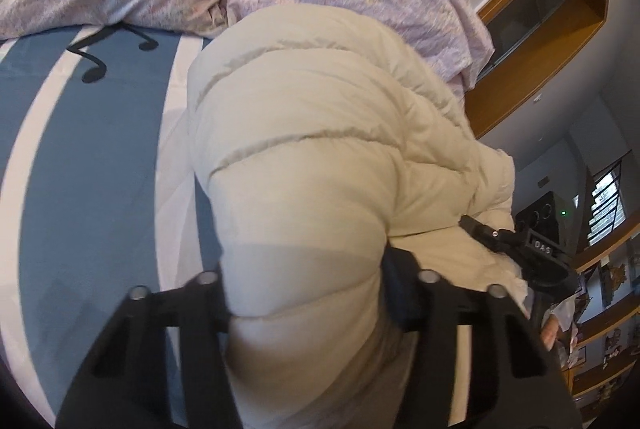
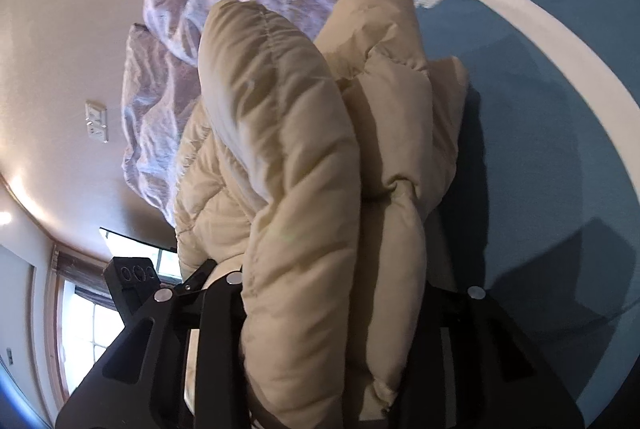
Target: Fold large clothes
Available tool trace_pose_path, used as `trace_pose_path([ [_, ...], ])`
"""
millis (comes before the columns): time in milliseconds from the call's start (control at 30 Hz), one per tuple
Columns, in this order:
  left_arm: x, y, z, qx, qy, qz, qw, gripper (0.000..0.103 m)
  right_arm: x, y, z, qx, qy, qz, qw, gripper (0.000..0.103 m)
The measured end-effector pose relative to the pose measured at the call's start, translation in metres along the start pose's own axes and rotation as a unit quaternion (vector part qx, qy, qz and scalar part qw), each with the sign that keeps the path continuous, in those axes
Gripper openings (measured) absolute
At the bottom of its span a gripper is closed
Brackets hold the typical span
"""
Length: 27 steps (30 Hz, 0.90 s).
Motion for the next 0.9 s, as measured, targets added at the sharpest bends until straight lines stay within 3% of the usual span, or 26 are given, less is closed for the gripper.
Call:
trace_pose_path([
  [133,0.002,0.026,0.002,-0.027,-0.006,0.006,0.9996,0.040,0.026,-0.013,0.004,0.010,0.017,0.024,1.000,0.031],
  [500,0.062,0.096,0.024,-0.094,0.027,0.040,0.9944,0.040,0.098,-0.094,0.024,0.055,0.077,0.038,0.995,0.030],
  [733,0.105,0.101,0.037,-0.101,0.053,0.063,0.9915,0.041,0.110,-0.140,0.039,0.067,0.102,0.012,0.992,0.030],
  [900,0.132,0.089,0.043,-0.097,0.057,0.090,0.9896,0.051,0.103,-0.163,0.044,0.063,0.109,-0.025,0.992,0.034],
])
Point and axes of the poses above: each gripper's, at about its wrist camera, not at the fingertips, and y roughly against the way its jaws point, x to its left, z to its top, the point moved 3 cm from there along -y, roughly the way its jaws point, and after that the axes turned 6 degrees about x, right-handed, at the moved point
